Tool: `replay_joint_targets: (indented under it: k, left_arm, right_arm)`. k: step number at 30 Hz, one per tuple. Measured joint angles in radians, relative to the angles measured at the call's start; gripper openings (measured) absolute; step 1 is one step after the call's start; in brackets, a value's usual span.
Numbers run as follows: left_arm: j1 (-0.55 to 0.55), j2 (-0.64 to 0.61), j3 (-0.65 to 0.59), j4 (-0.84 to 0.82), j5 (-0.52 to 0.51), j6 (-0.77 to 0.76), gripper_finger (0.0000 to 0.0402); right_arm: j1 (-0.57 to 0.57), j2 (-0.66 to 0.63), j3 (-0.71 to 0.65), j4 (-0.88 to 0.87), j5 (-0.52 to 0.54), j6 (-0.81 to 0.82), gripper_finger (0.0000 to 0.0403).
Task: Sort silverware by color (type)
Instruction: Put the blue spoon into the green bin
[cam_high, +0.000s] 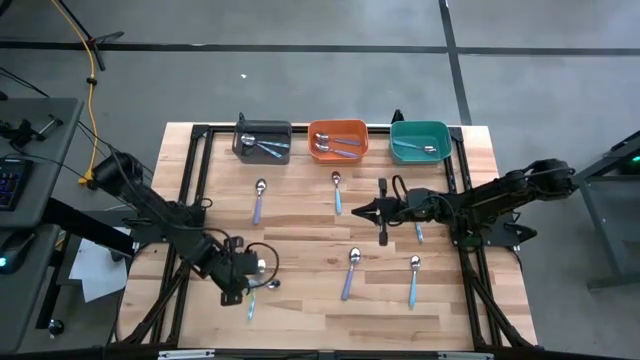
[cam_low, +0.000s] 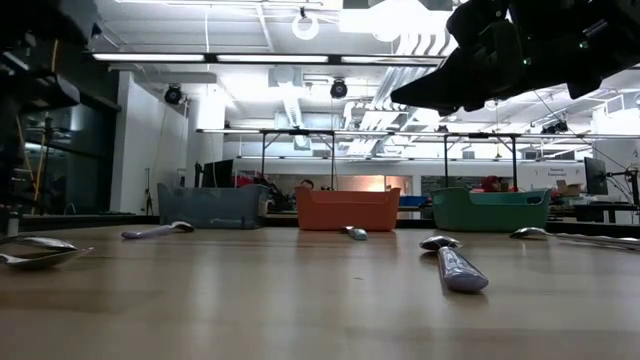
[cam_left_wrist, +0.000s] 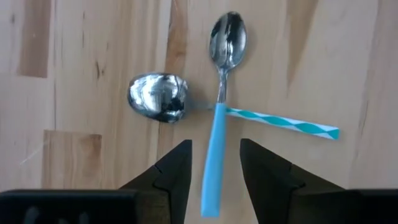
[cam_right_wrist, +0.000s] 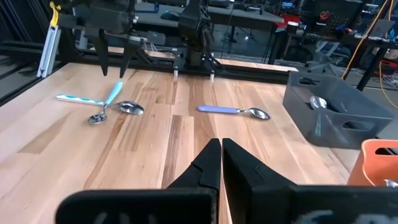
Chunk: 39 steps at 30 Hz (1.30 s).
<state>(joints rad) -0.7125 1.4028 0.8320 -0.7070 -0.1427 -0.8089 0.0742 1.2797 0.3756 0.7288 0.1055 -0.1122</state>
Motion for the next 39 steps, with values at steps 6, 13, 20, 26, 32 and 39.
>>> replay_joint_targets:
  k: [6, 13, 20, 26, 32, 39]
  left_arm:
    - [-0.020, 0.100, -0.001, 0.080, 0.014, 0.011, 0.0132]
    - [-0.024, 0.218, -0.001, 0.098, 0.057, 0.023, 0.0131]
    - [-0.022, 0.239, 0.002, 0.093, 0.072, 0.000, 0.0093]
    - [-0.028, 0.205, -0.002, 0.075, 0.121, 0.000, 0.0033]
    - [-0.044, 0.124, -0.003, 0.030, 0.073, -0.049, 0.0033]
    - [-0.050, 0.015, -0.003, 0.105, -0.131, -0.122, 0.0033]
  right_arm:
    - [0.000, 0.000, 0.000, 0.000, 0.000, 0.003, 0.0000]
    - [0.000, 0.000, 0.000, -0.004, 0.000, 0.003, 0.0000]
    - [0.001, 0.000, 0.001, -0.006, 0.000, 0.011, 0.0000]
    - [0.001, 0.000, 0.001, -0.008, 0.000, 0.011, 0.0000]
    - [0.005, 0.000, 0.001, -0.043, 0.001, 0.034, 0.0000]
    - [0.036, 0.000, 0.001, -0.045, 0.001, 0.022, 0.0000]
